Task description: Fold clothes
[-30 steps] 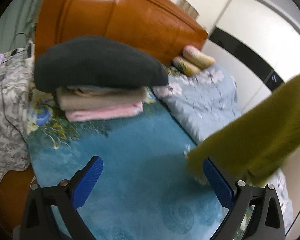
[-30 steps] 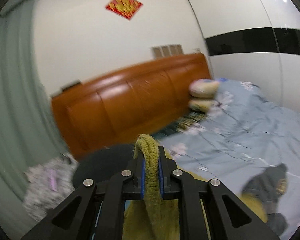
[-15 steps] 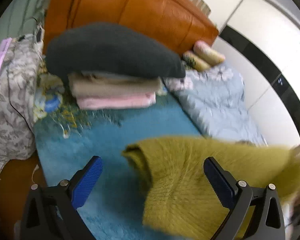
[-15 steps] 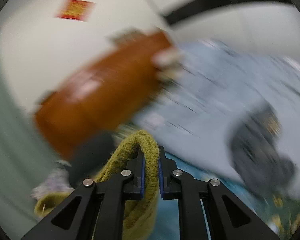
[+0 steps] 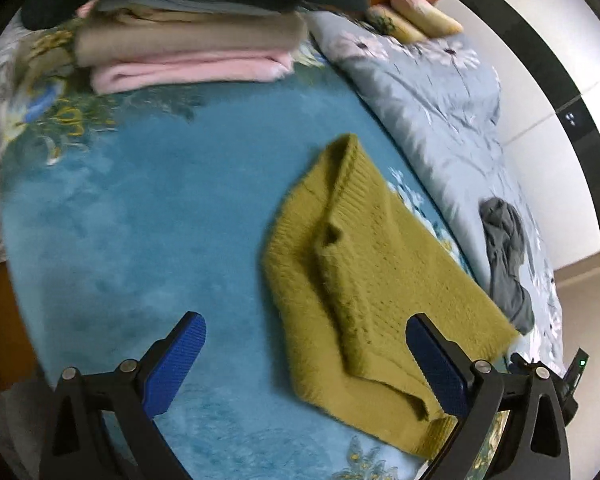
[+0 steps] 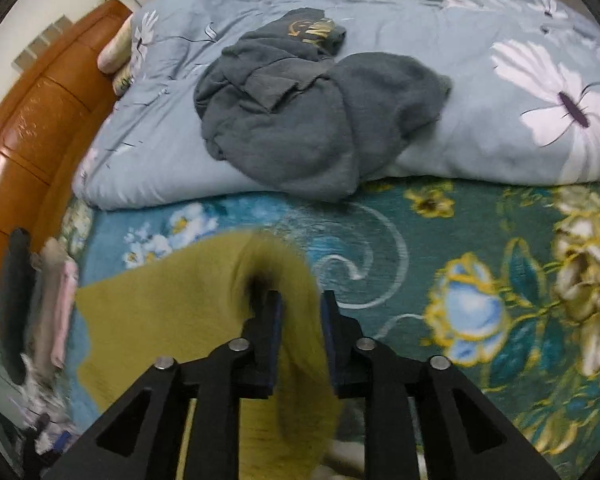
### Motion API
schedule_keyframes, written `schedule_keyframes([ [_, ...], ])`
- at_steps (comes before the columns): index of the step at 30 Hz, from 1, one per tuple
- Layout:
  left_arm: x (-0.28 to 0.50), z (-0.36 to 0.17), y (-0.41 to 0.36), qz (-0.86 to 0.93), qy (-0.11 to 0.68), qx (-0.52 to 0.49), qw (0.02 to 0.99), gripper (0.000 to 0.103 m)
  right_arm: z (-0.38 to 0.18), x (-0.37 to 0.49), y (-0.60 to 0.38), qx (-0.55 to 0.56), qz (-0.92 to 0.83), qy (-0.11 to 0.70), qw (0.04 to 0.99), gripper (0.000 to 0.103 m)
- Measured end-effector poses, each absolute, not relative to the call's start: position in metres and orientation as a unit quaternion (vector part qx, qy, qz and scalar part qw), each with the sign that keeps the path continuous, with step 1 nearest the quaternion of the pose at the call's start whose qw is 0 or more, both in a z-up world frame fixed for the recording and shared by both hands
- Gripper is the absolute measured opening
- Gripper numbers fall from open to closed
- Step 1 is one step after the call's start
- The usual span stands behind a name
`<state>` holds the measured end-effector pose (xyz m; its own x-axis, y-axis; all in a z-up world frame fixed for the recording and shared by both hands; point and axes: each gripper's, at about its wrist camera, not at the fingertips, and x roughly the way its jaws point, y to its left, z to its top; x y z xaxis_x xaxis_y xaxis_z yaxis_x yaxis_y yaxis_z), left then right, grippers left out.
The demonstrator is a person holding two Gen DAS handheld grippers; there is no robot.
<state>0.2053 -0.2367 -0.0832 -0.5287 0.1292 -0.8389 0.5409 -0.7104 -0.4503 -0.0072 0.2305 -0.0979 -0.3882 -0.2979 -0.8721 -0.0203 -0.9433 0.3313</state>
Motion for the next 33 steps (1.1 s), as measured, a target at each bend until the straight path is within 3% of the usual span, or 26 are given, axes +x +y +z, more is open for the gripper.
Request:
schedule_keyframes([
  [1,0.199,-0.085,-0.233,-0.798,0.352,0.473,0.127,0.101,-0.097,-0.003,0.234,0.546,-0.823,-0.138,0.077,0.042],
  [2,0.193,-0.087,-0.23,-0.797,0.349,0.477,0.124,0.101,-0.097,0.002,0.241,0.544,-0.826,-0.134,0.069,0.046],
  [7,0.156,-0.111,-0.218,-0.776,0.364,0.504,0.103,0.088,-0.094,0.047,0.247,0.555,-0.81,-0.137,0.128,0.046],
  [9,0.144,-0.127,-0.217,-0.755,0.372,0.528,0.113,0.065,-0.105,0.06,0.238,0.581,-0.781,-0.161,0.167,0.046],
  [10,0.14,-0.134,-0.216,-0.745,0.376,0.538,0.118,0.061,-0.113,0.067,0.234,0.592,-0.764,-0.18,0.18,0.046],
  [12,0.137,-0.142,-0.216,-0.734,0.381,0.547,0.129,0.039,-0.127,0.078,0.227,0.61,-0.733,-0.225,0.201,0.046],
  [15,0.137,-0.142,-0.216,-0.735,0.377,0.549,0.126,0.022,-0.141,0.088,0.211,0.627,-0.691,-0.264,0.244,0.046],
  [21,0.148,-0.131,-0.217,-0.749,0.384,0.53,0.105,0.012,-0.161,0.084,0.206,0.632,-0.668,-0.311,0.24,0.044],
  [24,0.127,-0.106,-0.219,-0.768,0.373,0.513,0.089,0.012,-0.167,0.081,0.21,0.633,-0.673,-0.321,0.21,0.017],
  [29,0.078,-0.057,-0.223,-0.801,0.345,0.485,0.064,0.011,-0.146,0.064,0.207,0.604,-0.681,-0.334,0.245,0.014],
  [33,0.038,-0.019,-0.226,-0.826,0.322,0.461,0.043,0.01,-0.091,0.013,0.213,0.532,-0.715,-0.356,0.282,0.012],
])
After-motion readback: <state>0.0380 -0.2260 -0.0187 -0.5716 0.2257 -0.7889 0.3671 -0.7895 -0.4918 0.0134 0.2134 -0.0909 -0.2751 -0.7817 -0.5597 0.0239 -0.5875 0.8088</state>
